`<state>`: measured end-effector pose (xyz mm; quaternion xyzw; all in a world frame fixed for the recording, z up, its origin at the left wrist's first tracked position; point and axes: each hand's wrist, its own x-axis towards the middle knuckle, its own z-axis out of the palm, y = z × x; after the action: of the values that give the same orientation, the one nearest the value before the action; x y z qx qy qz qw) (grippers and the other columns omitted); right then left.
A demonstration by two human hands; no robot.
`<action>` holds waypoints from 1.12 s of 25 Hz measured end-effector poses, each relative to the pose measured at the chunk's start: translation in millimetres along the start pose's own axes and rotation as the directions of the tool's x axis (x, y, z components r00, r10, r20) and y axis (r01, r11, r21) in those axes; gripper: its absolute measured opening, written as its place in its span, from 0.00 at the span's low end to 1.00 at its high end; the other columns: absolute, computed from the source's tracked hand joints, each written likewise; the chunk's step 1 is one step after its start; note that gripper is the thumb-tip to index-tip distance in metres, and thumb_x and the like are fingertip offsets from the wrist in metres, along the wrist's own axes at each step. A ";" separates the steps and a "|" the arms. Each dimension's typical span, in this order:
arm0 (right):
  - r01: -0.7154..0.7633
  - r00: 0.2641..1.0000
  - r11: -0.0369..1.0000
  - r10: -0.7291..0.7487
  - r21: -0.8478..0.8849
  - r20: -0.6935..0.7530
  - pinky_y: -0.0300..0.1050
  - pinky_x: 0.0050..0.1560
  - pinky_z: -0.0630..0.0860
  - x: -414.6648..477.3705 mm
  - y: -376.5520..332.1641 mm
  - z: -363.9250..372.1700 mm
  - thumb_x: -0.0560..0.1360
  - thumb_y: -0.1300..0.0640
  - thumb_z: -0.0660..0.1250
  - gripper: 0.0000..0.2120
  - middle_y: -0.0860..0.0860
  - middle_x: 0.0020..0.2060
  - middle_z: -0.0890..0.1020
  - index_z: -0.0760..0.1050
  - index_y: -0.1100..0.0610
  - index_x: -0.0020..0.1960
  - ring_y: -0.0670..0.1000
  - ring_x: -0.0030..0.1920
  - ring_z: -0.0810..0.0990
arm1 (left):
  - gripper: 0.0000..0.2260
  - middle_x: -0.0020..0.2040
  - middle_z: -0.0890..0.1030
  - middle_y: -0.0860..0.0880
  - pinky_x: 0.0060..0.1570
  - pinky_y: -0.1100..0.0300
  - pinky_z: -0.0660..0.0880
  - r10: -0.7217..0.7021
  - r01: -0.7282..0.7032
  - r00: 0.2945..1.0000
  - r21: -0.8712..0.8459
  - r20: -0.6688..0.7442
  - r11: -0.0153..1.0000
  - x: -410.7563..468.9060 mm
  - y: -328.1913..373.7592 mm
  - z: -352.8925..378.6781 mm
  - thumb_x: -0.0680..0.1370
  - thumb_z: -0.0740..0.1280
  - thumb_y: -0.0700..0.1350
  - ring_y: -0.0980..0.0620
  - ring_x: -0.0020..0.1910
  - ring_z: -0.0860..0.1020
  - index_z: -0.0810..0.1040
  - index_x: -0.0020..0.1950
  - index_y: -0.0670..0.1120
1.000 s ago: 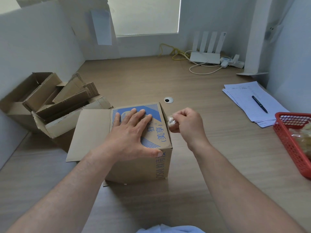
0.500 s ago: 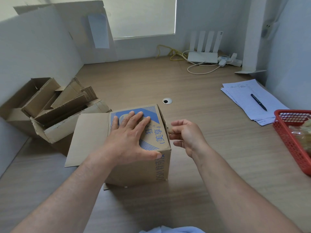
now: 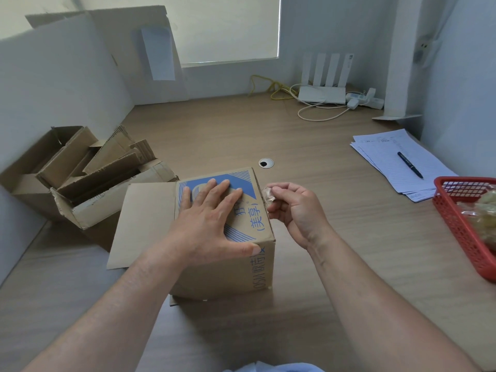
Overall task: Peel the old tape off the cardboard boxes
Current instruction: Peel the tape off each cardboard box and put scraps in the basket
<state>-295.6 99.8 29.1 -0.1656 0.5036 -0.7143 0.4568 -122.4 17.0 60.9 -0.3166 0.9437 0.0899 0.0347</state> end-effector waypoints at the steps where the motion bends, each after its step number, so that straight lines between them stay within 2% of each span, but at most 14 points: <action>1: 0.034 0.999 0.999 -0.034 -0.007 0.003 0.38 0.25 0.73 -0.7 -4.5 4.5 0.77 0.67 0.61 0.07 0.54 0.31 0.76 0.77 0.62 0.44 0.45 0.25 0.75 | 0.53 0.79 0.41 0.56 0.73 0.43 0.35 0.004 -0.005 1.000 -0.014 -0.031 1.000 -2.8 2.9 -0.4 0.56 0.47 0.81 0.56 0.76 0.34 0.42 0.78 0.60; 4: 0.111 0.993 0.994 -0.111 -0.003 0.050 0.37 0.25 0.71 -5.4 -19.2 16.1 0.77 0.68 0.60 0.07 0.50 0.29 0.76 0.77 0.62 0.45 0.45 0.24 0.74 | 0.51 0.79 0.42 0.56 0.74 0.45 0.35 0.004 -0.018 0.991 -0.096 -0.137 0.995 -12.0 7.5 -5.2 0.57 0.47 0.81 0.58 0.75 0.35 0.42 0.77 0.62; 6: 0.180 0.978 0.984 -0.178 -0.011 0.105 0.36 0.24 0.70 -8.0 -34.9 27.6 0.77 0.68 0.60 0.08 0.48 0.27 0.76 0.77 0.61 0.45 0.44 0.24 0.74 | 0.48 0.79 0.45 0.55 0.74 0.46 0.38 0.003 -0.056 0.971 -0.215 -0.238 0.975 -17.7 6.5 -10.3 0.59 0.51 0.79 0.58 0.76 0.38 0.43 0.75 0.64; 8: 0.237 0.957 0.972 -0.232 -0.008 0.173 0.34 0.23 0.68 -8.7 -53.7 41.4 0.77 0.68 0.60 0.08 0.49 0.27 0.77 0.77 0.60 0.45 0.44 0.25 0.74 | 0.43 0.79 0.49 0.54 0.75 0.45 0.45 -0.028 -0.118 0.937 -0.389 -0.349 0.914 -21.9 6.2 -12.0 0.61 0.56 0.76 0.58 0.77 0.43 0.47 0.73 0.65; 10: 0.251 0.941 0.967 -0.234 -0.038 0.246 0.34 0.23 0.69 -9.2 -63.7 56.8 0.77 0.68 0.60 0.08 0.50 0.28 0.77 0.77 0.61 0.44 0.45 0.25 0.74 | 0.44 0.78 0.51 0.54 0.75 0.47 0.51 -0.069 -0.171 0.920 -0.554 -0.385 0.815 -25.3 9.4 -6.7 0.62 0.60 0.76 0.57 0.77 0.47 0.49 0.73 0.64; 13: 0.237 0.926 0.947 -0.153 -0.215 0.345 0.36 0.23 0.73 -13.9 -49.6 79.7 0.77 0.69 0.61 0.08 0.53 0.29 0.76 0.77 0.61 0.44 0.47 0.25 0.75 | 0.48 0.77 0.56 0.51 0.73 0.45 0.58 -0.146 -0.208 0.924 -0.785 -0.353 0.584 -31.6 11.0 13.8 0.63 0.67 0.69 0.52 0.76 0.55 0.49 0.77 0.56; 15: 0.220 0.923 0.929 -0.100 -0.297 0.371 0.37 0.24 0.74 -13.3 -33.3 92.9 0.77 0.69 0.61 0.08 0.54 0.30 0.75 0.77 0.62 0.43 0.47 0.25 0.75 | 0.45 0.77 0.58 0.53 0.72 0.44 0.61 -0.218 -0.179 0.923 -0.854 -0.318 0.489 -37.3 2.1 27.2 0.64 0.68 0.65 0.52 0.75 0.59 0.49 0.75 0.61; 17: 0.192 0.926 0.906 -0.040 -0.377 0.375 0.37 0.24 0.74 -10.2 -17.1 105.9 0.77 0.69 0.61 0.07 0.54 0.29 0.75 0.76 0.62 0.44 0.47 0.25 0.75 | 0.42 0.76 0.58 0.55 0.72 0.47 0.62 -0.279 -0.137 0.916 -0.880 -0.287 0.456 -45.7 -8.5 41.5 0.64 0.68 0.65 0.55 0.75 0.60 0.49 0.72 0.66; 19: 0.184 0.923 0.852 0.021 -0.490 0.383 0.39 0.25 0.74 -6.3 1.0 117.5 0.77 0.68 0.61 0.08 0.54 0.28 0.75 0.76 0.60 0.42 0.49 0.25 0.75 | 0.39 0.74 0.61 0.58 0.69 0.53 0.66 -0.335 -0.115 0.915 -0.943 -0.223 0.312 -53.9 -15.5 54.1 0.65 0.67 0.65 0.59 0.72 0.64 0.51 0.71 0.67; 21: 0.199 0.929 0.773 0.047 -0.602 0.368 0.43 0.28 0.75 -3.8 20.9 127.3 0.77 0.66 0.60 0.10 0.53 0.26 0.76 0.76 0.56 0.40 0.51 0.26 0.75 | 0.35 0.69 0.66 0.64 0.58 0.65 0.73 -0.384 -0.111 0.906 -0.976 -0.177 0.186 -59.8 -19.5 65.7 0.68 0.67 0.61 0.67 0.64 0.71 0.53 0.71 0.66; 23: 0.184 0.943 0.730 0.057 -0.658 0.327 0.45 0.30 0.75 -1.6 40.1 129.2 0.75 0.66 0.59 0.11 0.53 0.26 0.76 0.74 0.55 0.40 0.52 0.25 0.75 | 0.32 0.65 0.67 0.68 0.54 0.68 0.73 -0.437 -0.062 0.888 -0.980 -0.140 0.187 -62.3 -26.0 78.8 0.71 0.64 0.56 0.69 0.60 0.72 0.54 0.72 0.65; 25: 0.142 0.961 0.686 0.076 -0.714 0.264 0.43 0.27 0.74 -1.3 55.0 119.0 0.74 0.66 0.57 0.09 0.54 0.29 0.77 0.72 0.55 0.43 0.50 0.23 0.75 | 0.32 0.68 0.66 0.63 0.56 0.70 0.71 -0.446 -0.018 0.890 -0.982 -0.100 0.186 -62.1 -31.2 89.6 0.74 0.63 0.51 0.71 0.59 0.71 0.53 0.75 0.61; 27: 0.083 0.975 0.648 0.103 -0.757 0.195 0.39 0.22 0.70 -2.1 64.3 103.4 0.74 0.67 0.57 0.08 0.55 0.32 0.76 0.68 0.55 0.45 0.46 0.20 0.73 | 0.32 0.69 0.65 0.58 0.49 0.79 0.68 -0.425 0.043 0.904 -0.976 -0.054 0.215 -58.6 -33.7 99.9 0.77 0.64 0.42 0.73 0.57 0.71 0.53 0.77 0.55; 28: 0.060 0.979 0.646 0.112 -0.761 0.172 0.37 0.20 0.68 -2.7 65.8 97.3 0.74 0.67 0.57 0.08 0.56 0.32 0.77 0.67 0.54 0.46 0.45 0.18 0.72 | 0.31 0.68 0.66 0.57 0.47 0.81 0.66 -0.419 0.077 0.908 -0.968 -0.030 0.237 -55.9 -33.6 103.2 0.78 0.64 0.39 0.70 0.60 0.69 0.55 0.77 0.54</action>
<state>-194.4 41.8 15.0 -0.4070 0.7102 -0.4086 0.4037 -56.7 43.5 -38.5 -0.4296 0.6303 0.5815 -0.2828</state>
